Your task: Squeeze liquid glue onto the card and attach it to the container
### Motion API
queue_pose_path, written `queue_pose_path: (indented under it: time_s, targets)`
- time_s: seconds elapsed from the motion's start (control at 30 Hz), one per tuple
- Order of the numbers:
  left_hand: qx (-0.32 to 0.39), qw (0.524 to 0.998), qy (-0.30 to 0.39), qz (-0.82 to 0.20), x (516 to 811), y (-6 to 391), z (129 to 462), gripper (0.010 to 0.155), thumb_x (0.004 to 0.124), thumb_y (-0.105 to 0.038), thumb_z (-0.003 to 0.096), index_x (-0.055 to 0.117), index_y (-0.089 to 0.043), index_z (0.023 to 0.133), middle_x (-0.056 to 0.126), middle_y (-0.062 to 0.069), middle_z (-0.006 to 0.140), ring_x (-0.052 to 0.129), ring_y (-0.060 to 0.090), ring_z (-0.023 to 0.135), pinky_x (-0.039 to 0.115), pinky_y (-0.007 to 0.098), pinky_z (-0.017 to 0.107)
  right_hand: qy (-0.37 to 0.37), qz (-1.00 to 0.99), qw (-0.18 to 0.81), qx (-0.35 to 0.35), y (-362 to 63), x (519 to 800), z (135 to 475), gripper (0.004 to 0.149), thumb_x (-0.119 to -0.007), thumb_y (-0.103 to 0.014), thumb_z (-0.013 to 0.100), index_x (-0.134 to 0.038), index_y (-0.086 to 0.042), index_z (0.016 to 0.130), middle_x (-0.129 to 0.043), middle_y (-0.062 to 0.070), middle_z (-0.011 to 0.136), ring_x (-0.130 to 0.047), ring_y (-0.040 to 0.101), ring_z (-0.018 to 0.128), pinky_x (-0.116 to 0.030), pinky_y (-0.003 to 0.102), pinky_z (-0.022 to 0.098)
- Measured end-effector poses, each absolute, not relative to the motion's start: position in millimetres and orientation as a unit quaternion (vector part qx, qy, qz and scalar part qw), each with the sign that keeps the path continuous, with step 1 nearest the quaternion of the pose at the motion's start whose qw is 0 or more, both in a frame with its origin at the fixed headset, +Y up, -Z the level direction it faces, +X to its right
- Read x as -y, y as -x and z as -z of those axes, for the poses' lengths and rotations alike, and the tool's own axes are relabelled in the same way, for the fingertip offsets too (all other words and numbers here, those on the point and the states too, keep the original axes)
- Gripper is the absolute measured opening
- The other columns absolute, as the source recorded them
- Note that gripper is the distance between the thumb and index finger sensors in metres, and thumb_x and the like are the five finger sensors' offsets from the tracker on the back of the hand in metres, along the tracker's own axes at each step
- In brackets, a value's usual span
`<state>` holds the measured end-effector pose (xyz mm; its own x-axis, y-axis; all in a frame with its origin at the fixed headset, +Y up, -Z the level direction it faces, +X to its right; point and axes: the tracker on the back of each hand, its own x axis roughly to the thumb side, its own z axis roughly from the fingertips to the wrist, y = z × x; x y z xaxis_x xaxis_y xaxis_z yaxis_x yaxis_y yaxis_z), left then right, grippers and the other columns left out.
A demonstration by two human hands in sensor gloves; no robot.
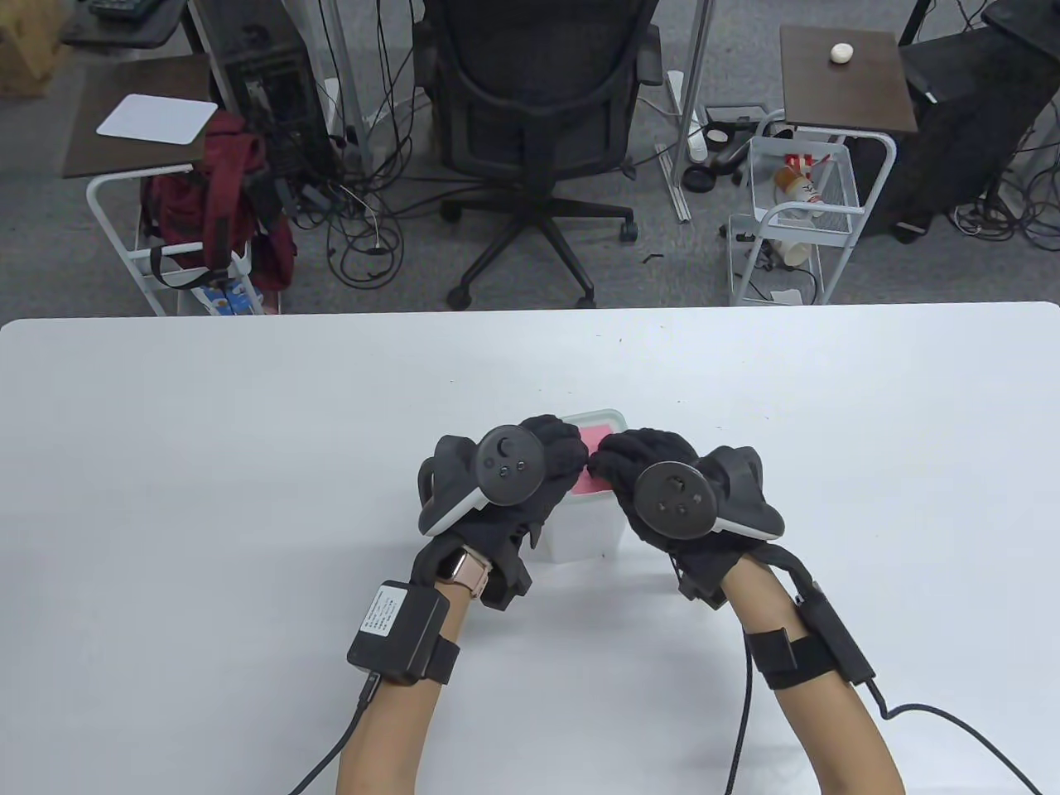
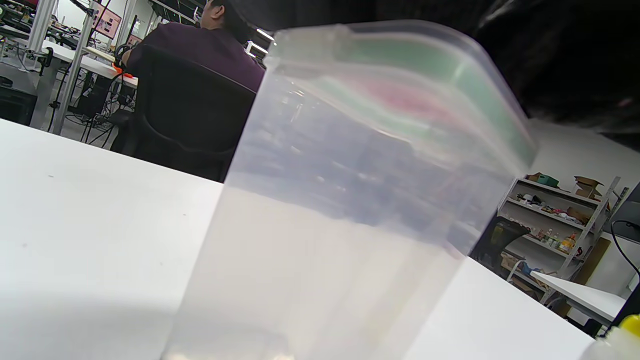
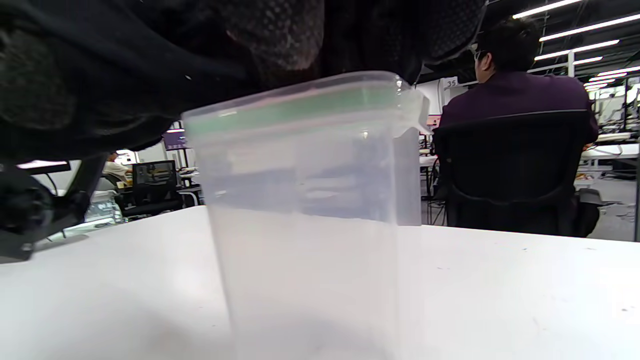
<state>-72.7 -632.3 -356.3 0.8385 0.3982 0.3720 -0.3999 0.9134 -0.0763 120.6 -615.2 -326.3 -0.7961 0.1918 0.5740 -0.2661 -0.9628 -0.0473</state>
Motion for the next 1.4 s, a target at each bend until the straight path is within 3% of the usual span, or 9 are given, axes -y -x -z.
queue_pose_path:
  time_s: [0.33, 0.87, 1.2, 1.4]
  targets:
    - [0.196, 0.958, 0.004, -0.207, 632, 73, 357, 0.04, 0.077, -0.045, 0.0454, 0.075, -0.046, 0.085, 0.074, -0.025, 0.103, 0.066, 0.002, 0.109, 0.057, 0.022, 0.086, -0.221, -0.965, 0.133, 0.038, -107, 616, 359, 0.04, -0.067, -0.02, 0.059, -0.074, -0.016, 0.098, -0.069, 0.006, 0.11, -0.066, 0.036, 0.102, -0.054, 0.049, 0.082]
    - [0.186, 0.961, -0.003, -0.203, 632, 71, 355, 0.04, 0.077, -0.045, 0.0456, 0.076, -0.046, 0.085, 0.074, -0.026, 0.102, 0.067, 0.001, 0.108, 0.058, 0.022, 0.086, -0.295, -0.943, 0.145, 0.044, -122, 611, 329, 0.038, -0.069, -0.021, 0.056, -0.081, -0.015, 0.09, -0.078, 0.008, 0.102, -0.075, 0.038, 0.094, -0.065, 0.049, 0.075]
    - [0.19, 0.96, 0.0, -0.207, 632, 71, 356, 0.04, 0.077, -0.045, 0.0456, 0.075, -0.046, 0.085, 0.073, -0.026, 0.103, 0.066, 0.001, 0.109, 0.057, 0.022, 0.086, -0.229, -0.96, 0.157, 0.032, -110, 616, 358, 0.041, -0.067, -0.021, 0.058, -0.074, -0.014, 0.098, -0.068, 0.007, 0.11, -0.065, 0.037, 0.102, -0.055, 0.049, 0.08]
    - [0.188, 0.961, -0.003, -0.202, 632, 70, 355, 0.039, 0.077, -0.045, 0.0458, 0.075, -0.047, 0.085, 0.073, -0.026, 0.102, 0.067, 0.001, 0.108, 0.058, 0.022, 0.086, -0.248, -0.956, 0.15, 0.048, -112, 617, 351, 0.041, -0.068, -0.022, 0.058, -0.076, -0.014, 0.097, -0.07, 0.008, 0.109, -0.067, 0.038, 0.101, -0.058, 0.049, 0.079]
